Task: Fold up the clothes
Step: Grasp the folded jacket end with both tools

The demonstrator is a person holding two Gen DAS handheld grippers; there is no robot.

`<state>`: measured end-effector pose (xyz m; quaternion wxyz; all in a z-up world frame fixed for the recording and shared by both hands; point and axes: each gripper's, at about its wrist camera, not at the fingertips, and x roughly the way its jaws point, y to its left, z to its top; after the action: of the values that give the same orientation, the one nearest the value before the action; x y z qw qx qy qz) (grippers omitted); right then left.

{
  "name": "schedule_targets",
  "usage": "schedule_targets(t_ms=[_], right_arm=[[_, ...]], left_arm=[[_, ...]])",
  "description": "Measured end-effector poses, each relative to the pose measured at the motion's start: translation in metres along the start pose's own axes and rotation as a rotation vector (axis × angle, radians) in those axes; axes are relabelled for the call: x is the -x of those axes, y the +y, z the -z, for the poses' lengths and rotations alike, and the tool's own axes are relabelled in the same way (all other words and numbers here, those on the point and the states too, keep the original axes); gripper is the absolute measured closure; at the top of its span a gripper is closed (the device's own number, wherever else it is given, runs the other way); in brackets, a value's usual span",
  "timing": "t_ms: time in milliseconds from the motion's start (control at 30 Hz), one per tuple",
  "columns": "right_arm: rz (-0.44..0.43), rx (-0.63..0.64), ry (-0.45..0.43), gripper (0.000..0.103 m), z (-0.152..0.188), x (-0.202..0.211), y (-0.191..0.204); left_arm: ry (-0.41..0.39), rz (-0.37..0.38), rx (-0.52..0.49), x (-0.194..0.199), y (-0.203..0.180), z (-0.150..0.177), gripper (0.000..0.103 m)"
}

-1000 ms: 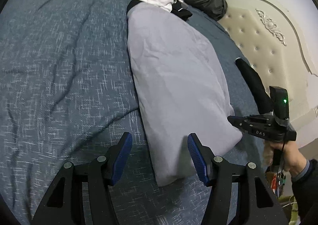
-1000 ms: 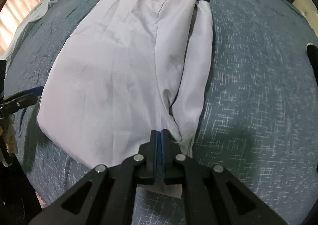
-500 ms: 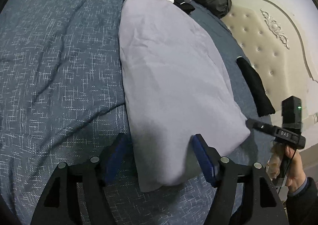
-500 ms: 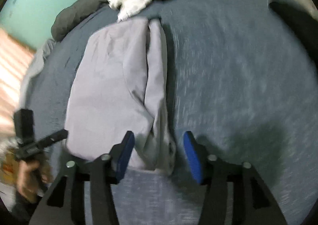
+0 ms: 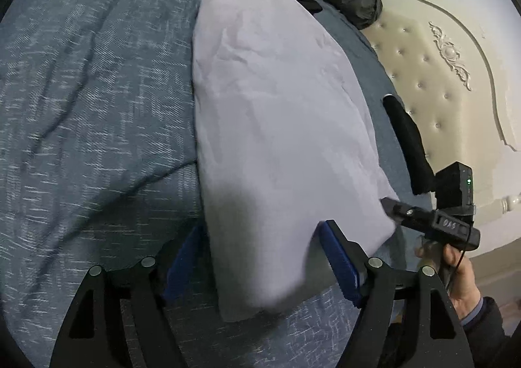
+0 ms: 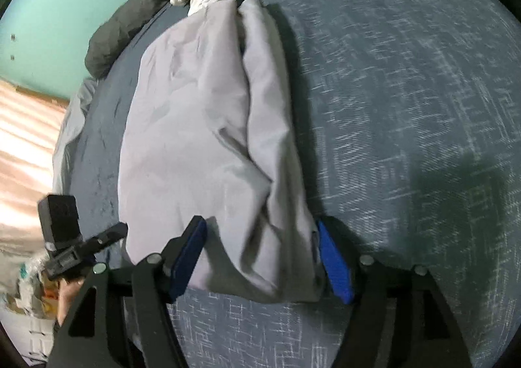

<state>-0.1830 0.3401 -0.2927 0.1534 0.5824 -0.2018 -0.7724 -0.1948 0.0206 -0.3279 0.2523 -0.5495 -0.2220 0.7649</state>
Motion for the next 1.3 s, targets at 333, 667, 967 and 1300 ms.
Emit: schedule_targets(t_ms=[333, 667, 967, 1300], right_arm=[[0.043, 0.094, 0.019, 0.059, -0.027, -0.020, 0.017], [-0.060, 0.027, 0.000, 0.051, -0.037, -0.042, 0.007], [-0.011, 0.118, -0.053, 0.081, -0.031, -0.037, 0.035], [-0.040, 0.183, -0.111, 0.087, -0.025, -0.008, 0.040]], left_arm=[[0.005, 0.025, -0.005, 0.004, 0.001, 0.006, 0.033], [0.017, 0.032, -0.013, -0.001, 0.012, 0.008, 0.032], [-0.027, -0.011, -0.072, 0.007, -0.003, 0.002, 0.048], [-0.106, -0.032, -0.147, 0.040, -0.017, 0.002, 0.059]])
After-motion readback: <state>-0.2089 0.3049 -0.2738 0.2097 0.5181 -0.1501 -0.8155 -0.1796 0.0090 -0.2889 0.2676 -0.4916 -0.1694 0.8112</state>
